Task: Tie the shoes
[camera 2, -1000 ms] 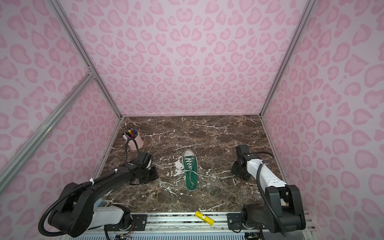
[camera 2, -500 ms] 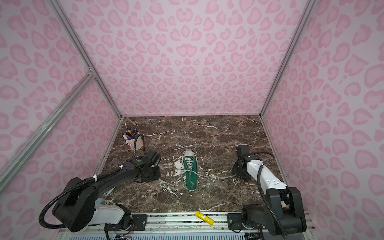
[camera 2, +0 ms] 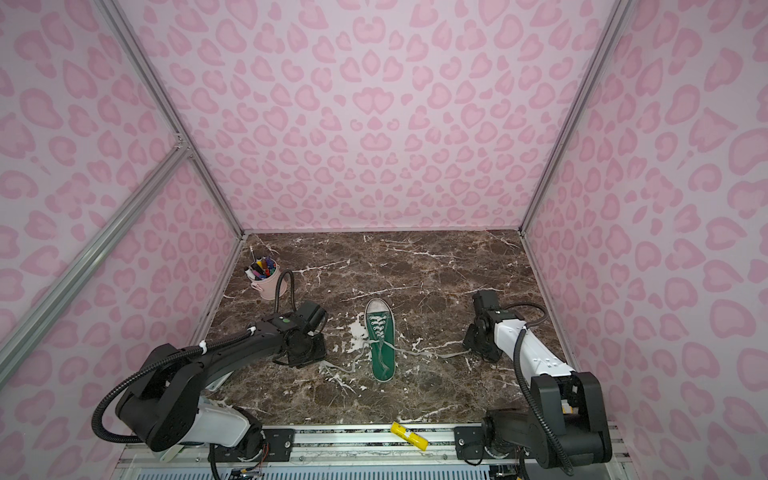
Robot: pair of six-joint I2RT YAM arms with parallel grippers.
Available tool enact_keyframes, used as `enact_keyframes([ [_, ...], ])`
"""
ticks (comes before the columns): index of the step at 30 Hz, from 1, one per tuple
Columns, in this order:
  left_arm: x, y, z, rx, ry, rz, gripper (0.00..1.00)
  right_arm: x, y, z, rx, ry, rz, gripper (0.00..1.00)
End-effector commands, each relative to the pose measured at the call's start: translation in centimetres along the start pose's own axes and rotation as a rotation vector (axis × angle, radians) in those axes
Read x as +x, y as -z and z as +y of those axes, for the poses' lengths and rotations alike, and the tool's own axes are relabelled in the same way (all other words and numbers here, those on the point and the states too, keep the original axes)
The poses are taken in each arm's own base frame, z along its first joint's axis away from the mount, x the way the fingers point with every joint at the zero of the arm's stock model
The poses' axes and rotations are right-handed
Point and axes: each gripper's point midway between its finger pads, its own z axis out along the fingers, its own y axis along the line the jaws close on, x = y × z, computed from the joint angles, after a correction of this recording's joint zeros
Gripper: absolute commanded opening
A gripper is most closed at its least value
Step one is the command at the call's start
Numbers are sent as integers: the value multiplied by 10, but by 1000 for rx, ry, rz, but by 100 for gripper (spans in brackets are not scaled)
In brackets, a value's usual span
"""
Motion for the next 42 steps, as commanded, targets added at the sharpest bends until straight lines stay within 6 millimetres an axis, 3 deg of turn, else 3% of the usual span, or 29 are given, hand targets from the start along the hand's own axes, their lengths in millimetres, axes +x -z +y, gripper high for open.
enact_keyframes([
  [1,0,-3,-4,-11,-1,22,40,3,-1,-2,3,13,6,58],
  [3,3,-6,-4,-30,-10,39,38,4,-1,-2,0,13,5,58],
  [7,2,-8,-5,-49,-22,46,21,10,-3,-3,2,18,25,57],
  [9,-2,-5,-5,-55,-28,34,10,12,-3,-4,5,22,31,56],
  [12,-9,3,-8,-58,-42,3,4,13,0,-2,13,43,9,53],
  [23,-34,42,-5,-115,-144,-111,4,15,-8,21,18,86,-2,46],
  [31,-42,51,-6,-124,-183,-146,4,6,-14,28,29,101,-15,36],
  [42,-53,59,-12,-139,-221,-173,4,11,-26,26,40,102,7,17],
])
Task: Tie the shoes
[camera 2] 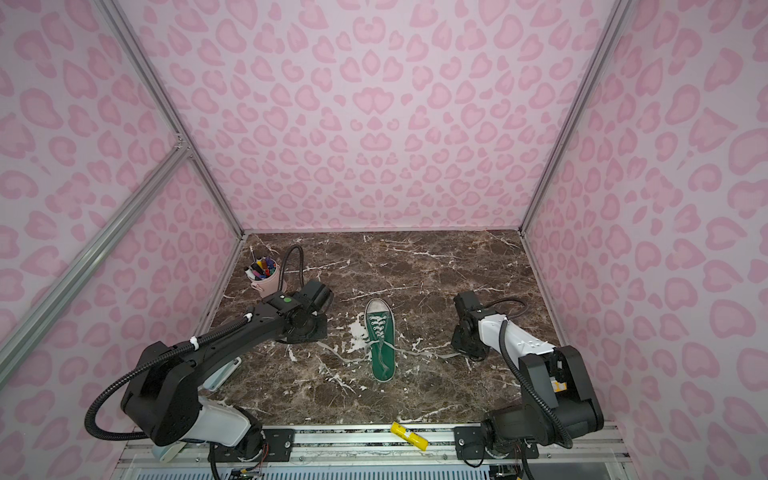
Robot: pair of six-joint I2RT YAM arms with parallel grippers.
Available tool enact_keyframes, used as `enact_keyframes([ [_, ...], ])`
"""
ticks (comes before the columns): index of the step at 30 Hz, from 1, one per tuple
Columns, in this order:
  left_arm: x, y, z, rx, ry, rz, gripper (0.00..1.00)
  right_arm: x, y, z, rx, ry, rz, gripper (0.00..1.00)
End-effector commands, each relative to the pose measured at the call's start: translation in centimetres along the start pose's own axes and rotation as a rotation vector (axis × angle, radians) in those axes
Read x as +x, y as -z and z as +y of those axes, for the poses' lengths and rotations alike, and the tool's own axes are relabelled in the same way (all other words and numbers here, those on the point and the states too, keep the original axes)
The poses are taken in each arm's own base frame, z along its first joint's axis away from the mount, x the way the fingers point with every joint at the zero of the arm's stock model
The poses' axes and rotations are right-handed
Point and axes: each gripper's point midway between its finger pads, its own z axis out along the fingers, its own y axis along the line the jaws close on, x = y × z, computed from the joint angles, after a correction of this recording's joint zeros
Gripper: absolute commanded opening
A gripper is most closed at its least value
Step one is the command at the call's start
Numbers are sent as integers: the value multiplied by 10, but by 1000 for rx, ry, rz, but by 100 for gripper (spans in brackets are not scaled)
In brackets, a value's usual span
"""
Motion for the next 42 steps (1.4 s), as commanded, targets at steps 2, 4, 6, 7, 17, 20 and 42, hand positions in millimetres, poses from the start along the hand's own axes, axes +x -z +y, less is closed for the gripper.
enact_keyframes([
  [2,-2,4,7,-40,-31,-4,4,1,-2,-2,10,2,-4,10],
  [4,-3,6,8,-44,-39,-8,4,1,0,-1,0,2,-4,5],
  [6,-7,10,8,-46,-35,-16,4,1,6,1,-20,-1,-11,0],
  [7,-10,12,8,-42,-31,-23,4,0,11,3,-37,-4,-23,0],
  [17,-33,30,27,-11,-6,-79,4,-22,125,65,-267,104,-281,0],
  [20,-29,31,34,-6,5,-87,4,-24,157,86,-339,129,-338,0],
  [42,17,21,51,54,111,-109,4,28,227,335,-719,497,-312,0],
])
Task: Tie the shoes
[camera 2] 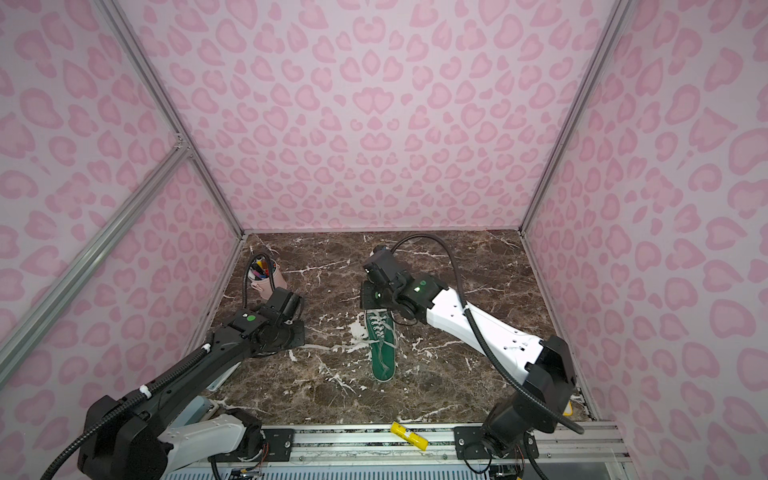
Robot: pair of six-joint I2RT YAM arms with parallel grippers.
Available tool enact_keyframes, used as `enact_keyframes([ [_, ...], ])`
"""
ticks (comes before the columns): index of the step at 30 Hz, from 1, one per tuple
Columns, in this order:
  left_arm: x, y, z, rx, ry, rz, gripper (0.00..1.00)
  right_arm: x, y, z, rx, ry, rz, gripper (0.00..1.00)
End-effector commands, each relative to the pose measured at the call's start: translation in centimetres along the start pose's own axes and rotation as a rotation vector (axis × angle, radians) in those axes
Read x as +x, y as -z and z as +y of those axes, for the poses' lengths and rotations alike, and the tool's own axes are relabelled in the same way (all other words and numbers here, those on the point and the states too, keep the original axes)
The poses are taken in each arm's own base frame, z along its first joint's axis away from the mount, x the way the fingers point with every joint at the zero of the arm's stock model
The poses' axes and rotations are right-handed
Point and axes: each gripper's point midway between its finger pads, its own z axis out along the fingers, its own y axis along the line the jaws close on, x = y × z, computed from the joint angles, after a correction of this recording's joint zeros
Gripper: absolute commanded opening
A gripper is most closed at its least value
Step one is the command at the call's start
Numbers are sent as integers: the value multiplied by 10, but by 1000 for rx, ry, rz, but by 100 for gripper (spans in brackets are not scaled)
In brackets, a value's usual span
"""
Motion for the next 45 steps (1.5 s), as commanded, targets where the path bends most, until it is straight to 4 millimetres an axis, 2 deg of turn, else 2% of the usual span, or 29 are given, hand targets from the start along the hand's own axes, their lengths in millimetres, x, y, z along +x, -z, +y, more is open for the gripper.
enact_keyframes([
  [1,7,-3,-3,33,57,-3,4,-5,-23,39,-93,18,22,0],
  [5,16,-3,-4,48,72,9,4,-2,-55,67,-150,-13,56,0],
  [8,22,-3,-6,74,86,13,4,3,-89,78,-184,-44,85,0],
  [13,26,-3,-5,75,87,10,4,25,-146,97,-230,-41,207,0],
  [18,21,2,-7,70,75,-8,4,40,-189,90,-206,-27,280,0],
  [22,16,6,-10,75,60,-22,4,44,-209,83,-201,-37,306,0],
  [25,11,9,-15,77,45,-28,4,52,-219,74,-187,-36,347,9],
  [27,7,12,-17,76,37,-35,4,53,-220,70,-189,-42,360,22],
  [30,0,17,-22,77,16,-49,4,37,-212,66,-210,-67,337,41],
  [34,-15,28,-27,72,-11,-75,4,-5,-187,50,-220,-114,252,55],
  [36,-25,36,-33,79,-34,-87,4,-25,-171,33,-204,-140,206,57],
  [38,-36,42,-42,89,-69,-94,4,-40,-154,7,-177,-171,165,57],
  [40,-54,52,-59,123,-112,-112,4,-48,-134,-29,-141,-211,124,57],
  [43,-81,65,-92,176,-177,-132,4,-50,-102,-89,-76,-268,67,57],
  [45,-99,76,-119,214,-228,-154,3,-38,-80,-132,-21,-314,51,57],
])
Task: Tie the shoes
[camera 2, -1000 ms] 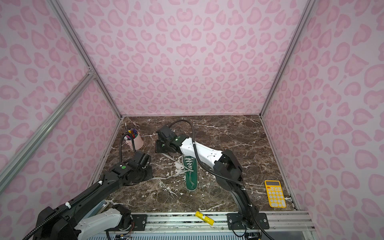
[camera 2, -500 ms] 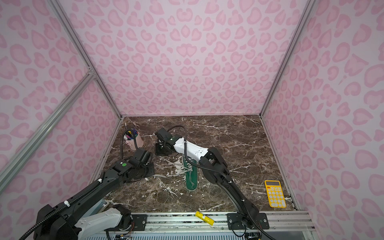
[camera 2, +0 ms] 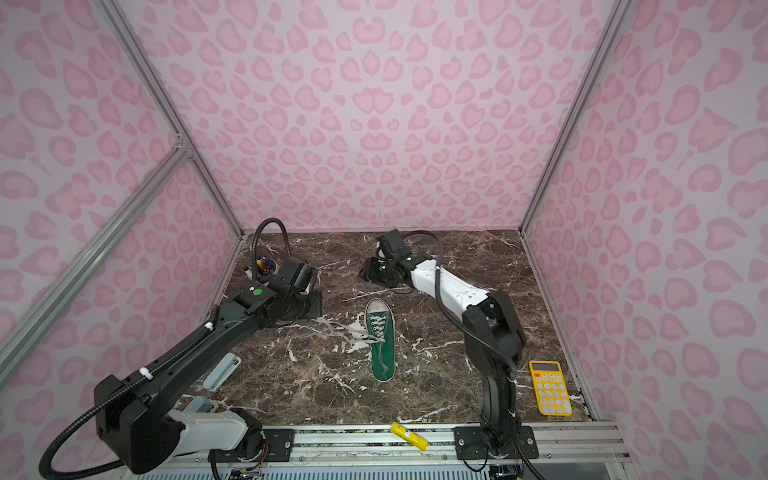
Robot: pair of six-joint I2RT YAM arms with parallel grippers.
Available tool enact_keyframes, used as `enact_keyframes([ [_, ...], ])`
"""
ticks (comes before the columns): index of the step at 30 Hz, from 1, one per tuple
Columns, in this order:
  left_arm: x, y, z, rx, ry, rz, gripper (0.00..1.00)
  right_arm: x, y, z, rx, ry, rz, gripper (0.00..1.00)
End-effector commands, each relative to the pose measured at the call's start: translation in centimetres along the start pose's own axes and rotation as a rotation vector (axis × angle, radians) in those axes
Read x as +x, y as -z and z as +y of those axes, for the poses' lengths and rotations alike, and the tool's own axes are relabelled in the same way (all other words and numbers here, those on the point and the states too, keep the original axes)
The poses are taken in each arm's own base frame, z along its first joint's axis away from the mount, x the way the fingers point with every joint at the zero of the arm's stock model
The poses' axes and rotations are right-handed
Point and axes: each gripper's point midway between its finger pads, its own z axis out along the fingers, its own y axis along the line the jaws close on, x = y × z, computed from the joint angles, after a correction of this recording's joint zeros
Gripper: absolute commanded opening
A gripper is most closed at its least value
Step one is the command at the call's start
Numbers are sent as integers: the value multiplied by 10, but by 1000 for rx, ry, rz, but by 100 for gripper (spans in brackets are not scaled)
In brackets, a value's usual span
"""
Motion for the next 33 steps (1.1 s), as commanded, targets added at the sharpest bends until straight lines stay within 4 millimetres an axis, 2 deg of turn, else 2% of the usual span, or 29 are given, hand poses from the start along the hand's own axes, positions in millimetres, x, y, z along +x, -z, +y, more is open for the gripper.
enact_keyframes([
  [1,-26,3,-38,69,-120,-10,3,-5,30,-52,61,-35,-67,57],
  [3,-38,-1,-70,106,-186,-6,3,-6,59,-87,106,-74,-110,57],
  [6,-45,-14,-124,155,-300,22,3,-7,110,-140,208,-127,-181,57],
  [11,-33,-37,-212,263,-444,75,4,-5,186,-210,347,-233,-317,58],
  [14,-23,-44,-257,354,-483,88,3,-4,222,-239,402,-277,-415,59],
  [16,-11,-52,-282,402,-503,107,3,-4,241,-250,422,-300,-462,59],
  [19,11,-66,-307,462,-516,145,3,-3,253,-260,426,-332,-479,59],
  [23,40,-79,-329,528,-525,211,3,-4,260,-265,435,-337,-487,59],
  [28,80,-89,-354,648,-546,316,3,-6,258,-266,426,-344,-482,59],
  [33,96,-92,-370,731,-557,354,3,-3,251,-264,395,-349,-464,59],
])
